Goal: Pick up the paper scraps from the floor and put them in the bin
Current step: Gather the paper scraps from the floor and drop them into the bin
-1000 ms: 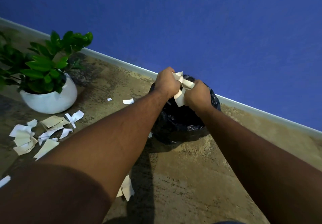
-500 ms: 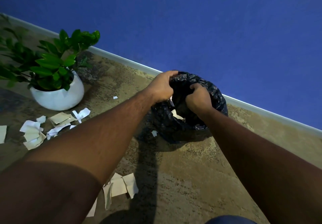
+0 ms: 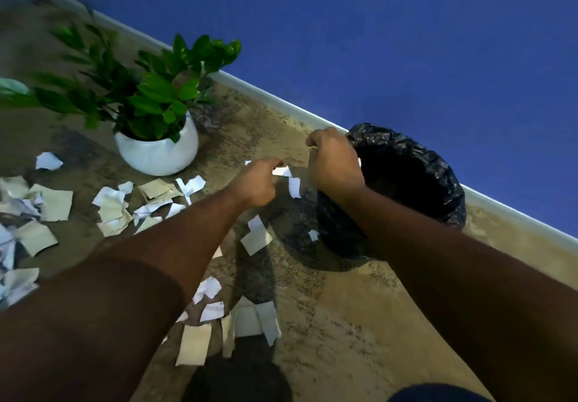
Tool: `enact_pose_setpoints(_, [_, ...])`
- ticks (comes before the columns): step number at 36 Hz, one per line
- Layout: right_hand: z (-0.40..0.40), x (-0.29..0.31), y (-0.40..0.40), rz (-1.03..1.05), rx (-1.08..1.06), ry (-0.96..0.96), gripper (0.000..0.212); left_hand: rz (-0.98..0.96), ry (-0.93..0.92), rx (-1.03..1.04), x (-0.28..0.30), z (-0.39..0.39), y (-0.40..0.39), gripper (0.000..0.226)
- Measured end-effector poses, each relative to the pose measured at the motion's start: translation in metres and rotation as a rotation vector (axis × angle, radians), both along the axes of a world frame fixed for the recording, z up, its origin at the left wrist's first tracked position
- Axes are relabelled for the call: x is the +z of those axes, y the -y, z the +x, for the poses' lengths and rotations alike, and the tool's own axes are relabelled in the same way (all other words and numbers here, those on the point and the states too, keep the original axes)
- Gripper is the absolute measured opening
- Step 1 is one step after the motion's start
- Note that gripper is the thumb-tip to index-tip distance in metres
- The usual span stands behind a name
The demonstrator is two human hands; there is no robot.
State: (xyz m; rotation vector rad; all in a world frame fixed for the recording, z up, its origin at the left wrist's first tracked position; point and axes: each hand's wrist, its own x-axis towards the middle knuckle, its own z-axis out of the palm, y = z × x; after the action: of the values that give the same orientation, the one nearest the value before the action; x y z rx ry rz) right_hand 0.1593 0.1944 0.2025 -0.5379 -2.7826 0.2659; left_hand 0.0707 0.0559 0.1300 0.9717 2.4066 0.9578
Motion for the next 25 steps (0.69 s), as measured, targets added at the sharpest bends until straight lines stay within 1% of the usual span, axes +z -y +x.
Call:
enact_pose_setpoints(4, [-0.01, -0.023, 0.026, -0.019, 0.099, 0.115, 0.026, -0.132, 0.004, -0.006, -0.019, -0.003, 0.017, 0.058])
enact_pose_setpoints(8, [-0.008, -0.052, 0.041, -0.036, 0.13, 0.401, 0.028, -0.192, -0.016, -0.08, -0.035, 0.003, 0.023, 0.052])
enact_pose_setpoints(13, [0.003, -0.085, 0.048, -0.121, 0.125, 0.628, 0.032, -0.34, 0.021, -0.206, -0.056, 0.012, 0.021, 0.039])
enact_pose_setpoints(16, [0.011, -0.102, 0.045, -0.156, 0.104, 0.711, 0.032, -0.445, -0.022, -0.275, -0.072, 0.016, 0.022, 0.05])
enact_pose_setpoints(19, [0.02, -0.119, 0.04, -0.158, 0.098, 0.795, 0.04, -0.496, -0.076, -0.318, -0.09, 0.02, 0.022, 0.064])
enact_pose_setpoints(21, [0.026, -0.134, 0.036, -0.139, 0.058, 0.851, 0.046, -0.535, -0.149, -0.333, -0.1, 0.02, 0.022, 0.068])
enact_pose_setpoints(23, [0.033, -0.147, 0.031, -0.143, 0.011, 0.903, 0.046, -0.555, -0.224, -0.333, -0.11, 0.019, 0.022, 0.074])
enact_pose_setpoints(25, [0.039, -0.158, 0.028, -0.175, -0.002, 0.925, 0.045, -0.56, -0.259, -0.332, -0.117, 0.019, 0.022, 0.084])
